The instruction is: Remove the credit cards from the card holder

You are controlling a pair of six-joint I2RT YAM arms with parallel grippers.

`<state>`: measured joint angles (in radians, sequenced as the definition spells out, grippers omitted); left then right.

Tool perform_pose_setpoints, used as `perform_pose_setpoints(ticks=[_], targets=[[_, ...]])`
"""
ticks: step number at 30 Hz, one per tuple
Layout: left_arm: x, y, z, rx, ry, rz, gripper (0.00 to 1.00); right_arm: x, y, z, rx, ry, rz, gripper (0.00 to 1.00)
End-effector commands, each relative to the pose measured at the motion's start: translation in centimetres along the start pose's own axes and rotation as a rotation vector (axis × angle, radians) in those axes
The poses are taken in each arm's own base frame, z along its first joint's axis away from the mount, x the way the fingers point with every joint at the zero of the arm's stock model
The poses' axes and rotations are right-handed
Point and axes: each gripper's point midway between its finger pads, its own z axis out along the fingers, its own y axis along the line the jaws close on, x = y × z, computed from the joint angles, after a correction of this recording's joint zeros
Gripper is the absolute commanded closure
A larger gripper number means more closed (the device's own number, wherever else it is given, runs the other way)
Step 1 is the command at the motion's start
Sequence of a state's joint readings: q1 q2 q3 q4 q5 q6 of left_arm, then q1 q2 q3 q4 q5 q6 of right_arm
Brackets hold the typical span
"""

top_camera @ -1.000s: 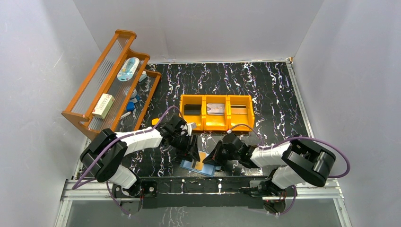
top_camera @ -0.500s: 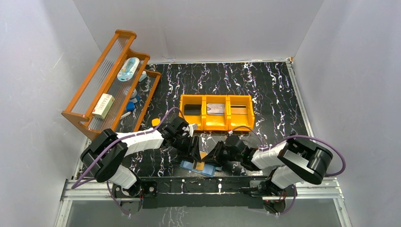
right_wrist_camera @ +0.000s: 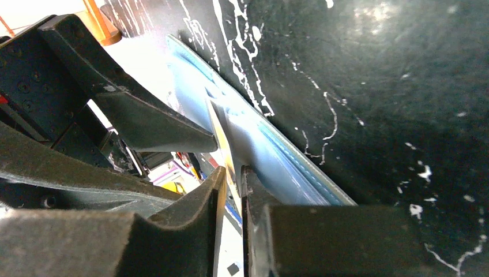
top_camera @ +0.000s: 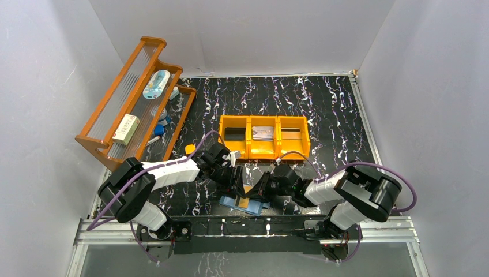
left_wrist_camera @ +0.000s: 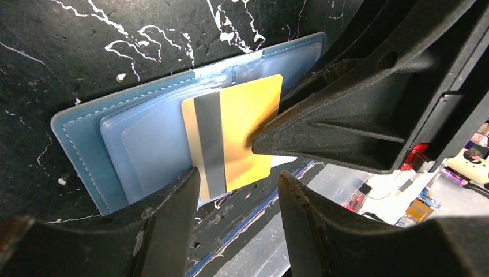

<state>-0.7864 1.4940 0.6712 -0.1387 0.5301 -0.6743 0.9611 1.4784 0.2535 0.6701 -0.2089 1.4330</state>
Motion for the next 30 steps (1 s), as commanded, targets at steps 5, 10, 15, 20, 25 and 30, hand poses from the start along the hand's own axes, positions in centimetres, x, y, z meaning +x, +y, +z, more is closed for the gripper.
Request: perform_pose_setpoints(ticks=[5,10,15,20,25,30], targets=[[1.1,1.7,0.1,-0.078,0.011,-0.020,0.48,-0.3,3.2,-0.1,-0.103,-0.011,-0.063,0.73],[1.0,1.6,-0.1,-0.074,-0.003,-0.022,0.48,-0.1,3.1,0.4,-0.102,0.010,-0.067,0.75],[1.2,1.6,-0.2,-0.072,-0.009,-0.029,0.48,0.2,3.7,0.7,-0.126,0.018,-0.093,0.79],[1.1,1.8,-0.5,-0.083,-0.027,-0.027,0.48,-0.3,2.4,0.3,-0.062,-0.020,-0.083,0.92],[0.6,2.2,-1.3,-0.124,-0.081,-0.025,0.46,-1.7,0.2,-1.5,0.044,-0.132,-0.018,1.00],[-0.2,2.2,-2.2,-0.152,-0.144,-0.018,0.40,-2.7,1.0,-3.5,0.038,-0.212,-0.039,1.00]])
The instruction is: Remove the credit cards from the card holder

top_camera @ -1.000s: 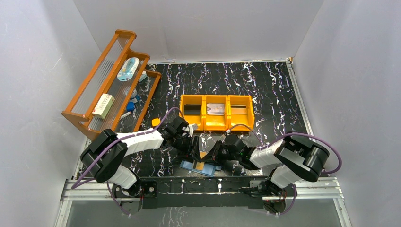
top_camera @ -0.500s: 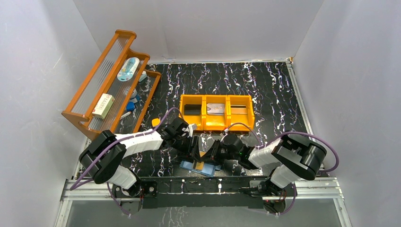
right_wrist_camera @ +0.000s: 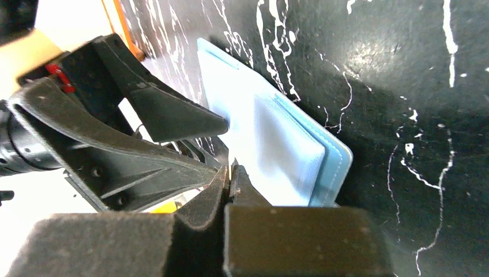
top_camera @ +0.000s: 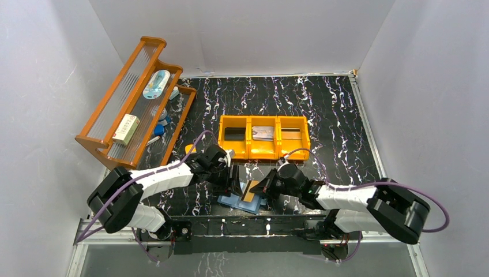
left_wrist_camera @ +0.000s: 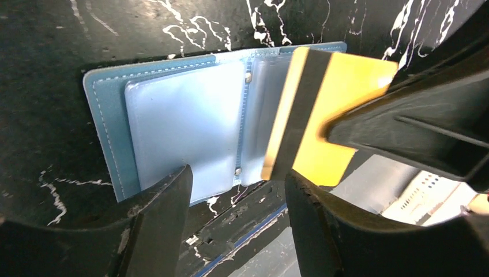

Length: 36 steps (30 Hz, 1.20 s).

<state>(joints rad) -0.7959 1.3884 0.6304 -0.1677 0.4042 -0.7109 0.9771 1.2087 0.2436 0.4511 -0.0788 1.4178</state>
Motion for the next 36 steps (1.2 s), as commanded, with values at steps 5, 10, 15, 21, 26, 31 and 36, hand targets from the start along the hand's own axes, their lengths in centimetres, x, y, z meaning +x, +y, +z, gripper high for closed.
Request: perform_pose_setpoints(ticks=[5,10,15,21,26,31,36], targets=[[-1.6,1.7,-2.5,-0.153,-0.133,0.003,0.32,-2.8,0.6,-2.2,0.048,-0.164,-0.068,1.00],[-3.1,2.7,-5.0,-0.243,-0.242,0.022,0.23,-3.5,1.0,-3.0,0.025,-0.209,-0.095,1.00],[-4.0,3.6,-7.9,-0.295,-0.336,0.040,0.08,-3.7,1.6,-3.3,0.011,-0.216,-0.133,1.00],[-5.3,6.4,-11.5,-0.355,-0.408,-0.008,0.02,-4.6,3.9,-3.6,-0.010,-0.246,-0.240,1.00],[-7.2,7.7,-15.3,-0.364,-0.530,-0.075,0.02,-5.9,6.9,-4.5,0.004,-0.289,-0.409,1.00],[-9.2,7.3,-20.4,-0.425,-0.732,-0.036,0.02,-8.0,9.1,-6.0,0.067,-0.366,-0.630,1.00],[-8.5,8.7,-20.6,-0.463,-0.795,0.042,0.02,-10.4,10.0,-7.1,0.181,-0.429,-0.836,1.00]])
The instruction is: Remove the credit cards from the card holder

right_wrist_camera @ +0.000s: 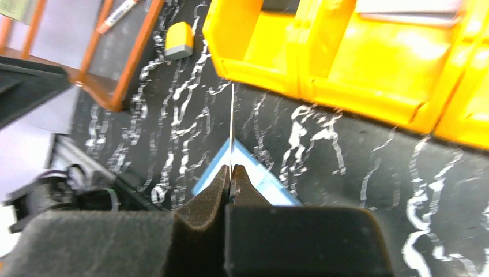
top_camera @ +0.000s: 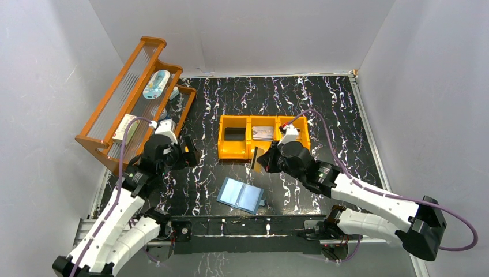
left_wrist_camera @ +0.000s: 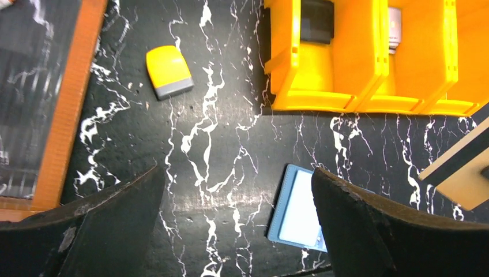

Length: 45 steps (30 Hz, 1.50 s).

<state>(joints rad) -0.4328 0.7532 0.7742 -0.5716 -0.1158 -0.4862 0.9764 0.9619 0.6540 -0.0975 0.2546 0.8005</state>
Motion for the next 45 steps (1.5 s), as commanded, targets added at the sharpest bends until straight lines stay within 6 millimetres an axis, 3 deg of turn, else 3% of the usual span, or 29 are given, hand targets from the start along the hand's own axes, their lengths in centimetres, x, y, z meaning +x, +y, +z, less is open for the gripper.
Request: perform_pose_setpoints(ticks=[1,6,10,17,22,28,31,34,39,45], targets=[[0.4,2.0,-0.1,-0.047,-0.062,0.072,0.02,-3.0,-1.6,-0.3,0.121,-0.052,-0.290,1.00],[-0.4,1.7,-0.5,-0.020,-0.117,0.077,0.02,-6.0,-0.1,-0.6,0.108,-0.114,-0.460,1.00],[-0.1,1.9,-0.3,-0.036,-0.093,0.084,0.02,-7.8,-0.3,-0.6,0.145,-0.145,-0.614,1.00],[0.2,2.0,0.1,-0.043,-0.071,0.096,0.02,-9.4,-2.8,-0.1,0.317,-0.120,-0.831,1.00],[0.1,2.1,0.1,-0.049,-0.071,0.098,0.02,-13.0,-5.5,0.3,0.452,-0.081,-1.011,1.00],[-0.1,2.3,-0.1,-0.059,-0.086,0.095,0.02,-11.6,-10.7,0.7,0.387,0.183,-1.149,1.00],[0.0,2.2,0.0,-0.055,-0.082,0.098,0.02,-10.8,-11.5,0.9,0.302,0.218,-1.198,1.00],[0.0,2.1,0.1,-0.051,-0.078,0.102,0.02,-11.8,-12.2,1.0,0.298,0.211,-1.239,1.00],[-0.1,2.2,0.0,-0.056,-0.083,0.100,0.02,-11.1,-15.3,1.1,0.260,0.325,-1.374,1.00],[0.0,2.0,0.1,-0.049,-0.073,0.100,0.02,-12.0,-14.0,2.8,0.163,0.237,-1.418,1.00]])
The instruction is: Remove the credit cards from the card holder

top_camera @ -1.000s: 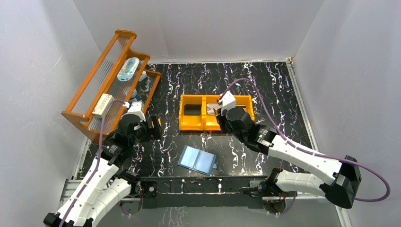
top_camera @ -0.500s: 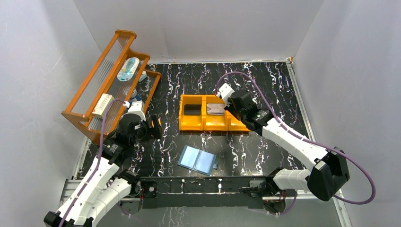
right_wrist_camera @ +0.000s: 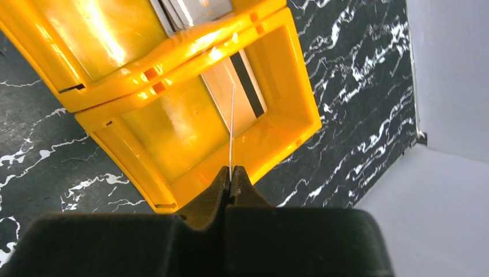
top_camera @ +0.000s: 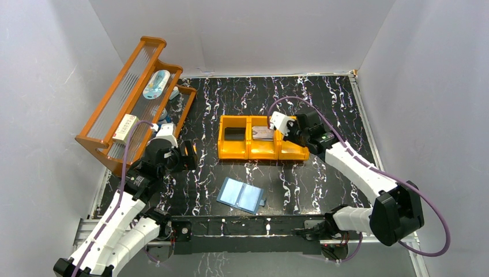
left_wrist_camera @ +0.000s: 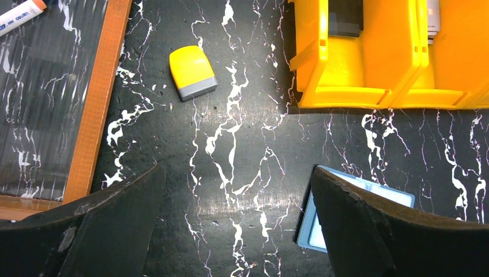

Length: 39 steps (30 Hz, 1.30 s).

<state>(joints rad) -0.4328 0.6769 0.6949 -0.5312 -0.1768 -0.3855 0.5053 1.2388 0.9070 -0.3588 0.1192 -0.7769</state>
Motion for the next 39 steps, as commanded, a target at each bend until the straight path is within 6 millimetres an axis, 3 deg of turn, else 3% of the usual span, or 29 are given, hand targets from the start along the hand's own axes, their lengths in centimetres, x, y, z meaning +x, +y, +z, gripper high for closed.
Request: perform_pose_setpoints(ticks=[1,7,10,15,29,39], targets=[[-0.4,0.2,0.0,-0.011,-0.010,0.005,0.02,-2.6,-0.7,1.3,-0.015,-0.117,-0.099,1.00],[-0.3,0.3,0.1,-0.016,-0.004,0.008,0.02,-0.2,-0.3,4.5,-0.032,-0.003,-0.155,1.00],[-0.3,0.3,0.0,-0.016,-0.007,0.007,0.02,0.0,-2.4,5.4,0.074,0.030,-0.156,1.00],[-0.2,0.3,0.1,-0.014,-0.001,0.010,0.02,-0.8,-4.2,5.9,0.145,0.017,-0.179,1.00],[-0.5,0.5,-0.2,-0.024,-0.020,0.007,0.02,0.3,-4.5,9.2,0.126,0.058,-0.221,1.00],[-0.5,0.5,-0.3,-0.022,-0.023,0.005,0.02,0.7,-2.9,10.5,0.047,0.054,-0.220,0.95]])
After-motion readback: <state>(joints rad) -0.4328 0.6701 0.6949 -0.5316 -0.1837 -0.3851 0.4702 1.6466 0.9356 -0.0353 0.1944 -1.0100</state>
